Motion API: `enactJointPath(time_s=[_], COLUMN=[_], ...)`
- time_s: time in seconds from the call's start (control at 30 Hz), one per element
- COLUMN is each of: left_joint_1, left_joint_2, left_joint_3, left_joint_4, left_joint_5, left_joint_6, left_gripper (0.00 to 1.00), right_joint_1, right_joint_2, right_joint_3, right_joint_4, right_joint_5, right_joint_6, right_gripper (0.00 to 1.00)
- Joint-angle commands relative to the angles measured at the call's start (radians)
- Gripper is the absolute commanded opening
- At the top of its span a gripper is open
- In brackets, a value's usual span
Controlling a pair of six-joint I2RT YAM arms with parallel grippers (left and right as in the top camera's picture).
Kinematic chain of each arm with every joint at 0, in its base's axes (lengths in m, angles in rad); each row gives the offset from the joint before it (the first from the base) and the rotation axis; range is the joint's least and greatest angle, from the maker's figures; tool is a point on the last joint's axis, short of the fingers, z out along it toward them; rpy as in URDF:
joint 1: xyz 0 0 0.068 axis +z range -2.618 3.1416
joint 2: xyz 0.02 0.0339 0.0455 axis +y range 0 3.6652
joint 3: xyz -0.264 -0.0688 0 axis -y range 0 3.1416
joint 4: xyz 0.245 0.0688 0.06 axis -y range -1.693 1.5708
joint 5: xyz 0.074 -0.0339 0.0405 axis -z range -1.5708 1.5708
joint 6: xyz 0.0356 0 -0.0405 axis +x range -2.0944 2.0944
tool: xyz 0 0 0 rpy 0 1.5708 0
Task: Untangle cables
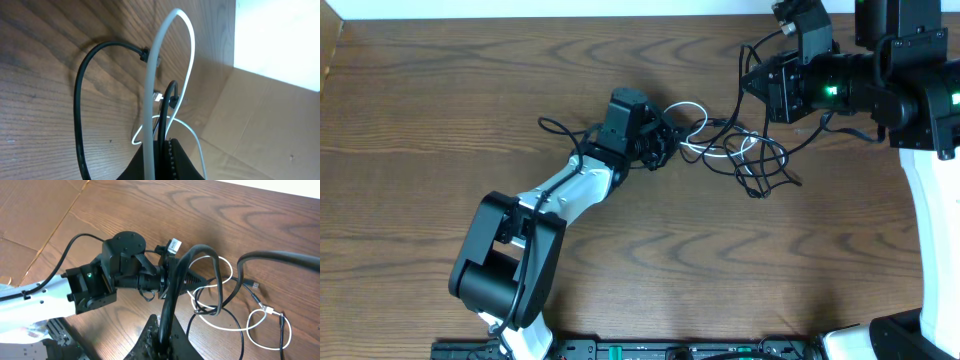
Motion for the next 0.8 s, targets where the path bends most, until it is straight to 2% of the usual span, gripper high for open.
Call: enactJointPath(time_s=[0.0,0.13,0.23,0.37,0.4,0.47,0.5,0.57,0.77], left_joint_1=[0.005,0.005,0.006,0.006,0.006,0.006,0.007,0.010,0.034], left_joint_2=[-0.029,-0.029,-0.029,-0.029,-0.029,-0.029,-0.029,-0.029,-0.031], left_joint_3=[-0.002,-0.002,-0.002,-0.002,-0.002,-0.002,-0.002,-0.002,-0.002], left_joint_4=[-0.002,-0.002,-0.001,-0.001,-0.001,-0.002,-0.012,-0.014,-0.014], left_joint_5=[0.040,0.040,0.035,0.032,0.031,0.024,-0.002,-0.013,-0.011], left_joint_6=[0.085,0.106,0.126,0.138,0.145,0.160,0.174,0.177,0.178], left_gripper=[0.08,0.09,0.24,0.32,0.32,0.24,0.13,0.08,0.07], right_joint_1=[0.006,0.006,0.006,0.006,0.006,0.006,0.006,0.006,0.006], right_joint_2=[-0.009,-0.009,-0.009,-0.009,-0.009,-0.009,-0.009,-0.009,-0.009], right_joint_3=[0.007,0.007,0.007,0.007,0.007,0.007,0.007,0.007,0.007], right_joint_4=[0.000,0.000,0.000,0.000,0.001,0.000,-0.001,-0.003,-0.010], right_joint_5=[0.001,0.001,0.001,0.001,0.001,0.001,0.001,0.001,0.043], right_joint_6=[-0.019,-0.019,-0.019,-0.019,-0.019,-0.019,-0.019,-0.019,-0.015], right_gripper=[0.01,0.01,0.01,0.01,0.01,0.01,0.01,0.01,0.01])
